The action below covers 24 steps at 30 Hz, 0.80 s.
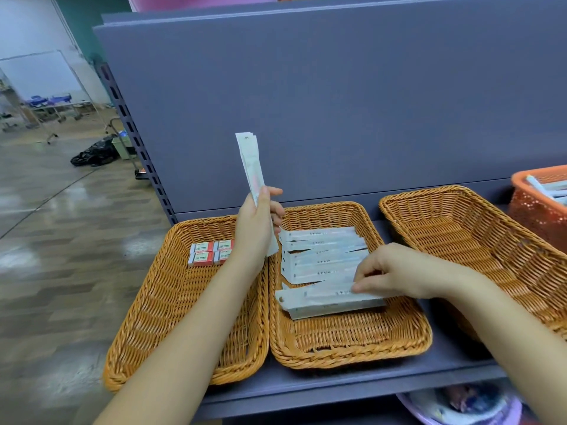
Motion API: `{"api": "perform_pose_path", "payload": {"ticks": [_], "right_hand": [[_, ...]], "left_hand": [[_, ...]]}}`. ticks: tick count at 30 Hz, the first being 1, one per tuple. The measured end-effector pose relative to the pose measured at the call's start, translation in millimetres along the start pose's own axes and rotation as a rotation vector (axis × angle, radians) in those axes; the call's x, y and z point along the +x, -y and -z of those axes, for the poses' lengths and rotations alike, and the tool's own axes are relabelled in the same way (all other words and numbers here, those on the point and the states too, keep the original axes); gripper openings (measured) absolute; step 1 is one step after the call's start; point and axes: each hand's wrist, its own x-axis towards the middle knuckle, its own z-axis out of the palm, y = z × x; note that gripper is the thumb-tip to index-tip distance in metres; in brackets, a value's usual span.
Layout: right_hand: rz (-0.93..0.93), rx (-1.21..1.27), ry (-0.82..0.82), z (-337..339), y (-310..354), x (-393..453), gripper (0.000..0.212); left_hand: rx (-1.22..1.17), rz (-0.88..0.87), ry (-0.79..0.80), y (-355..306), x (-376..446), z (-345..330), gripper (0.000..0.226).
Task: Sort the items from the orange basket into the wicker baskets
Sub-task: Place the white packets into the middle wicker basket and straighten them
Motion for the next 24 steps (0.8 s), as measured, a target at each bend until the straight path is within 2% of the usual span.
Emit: {"api": "perform_pose_path", "payload": {"ticks": [3,7,14,18,21,24], "right_hand": [[-0.028,-0.048,0.108,-7,0,7,0.021],[-0.058,-0.139,0.184,-10,3,14,0.029],[-0.084,-0.216,0.136,-27,7,19,0.018],[-0.063,-0.345,0.09,-33,10,25,0.016],[-0.074,-0.385,0.068,-34,12,24,0.02],[-0.09,-0.417,0.038,-38,11,25,0.033]], "left_hand": [[0.014,0.001,0.01,0,-1,-2,0.029],[0.033,0.001,0.026,0,-2,-3,0.029],[0.08,-0.011,0.042,3,-2,-6,0.03],[0.085,-0.028,0.072,4,-3,-7,0.03],[0.088,-0.038,0.098,4,-4,-8,0.03],[0.092,-0.044,0.111,4,-5,-9,0.03]]}}
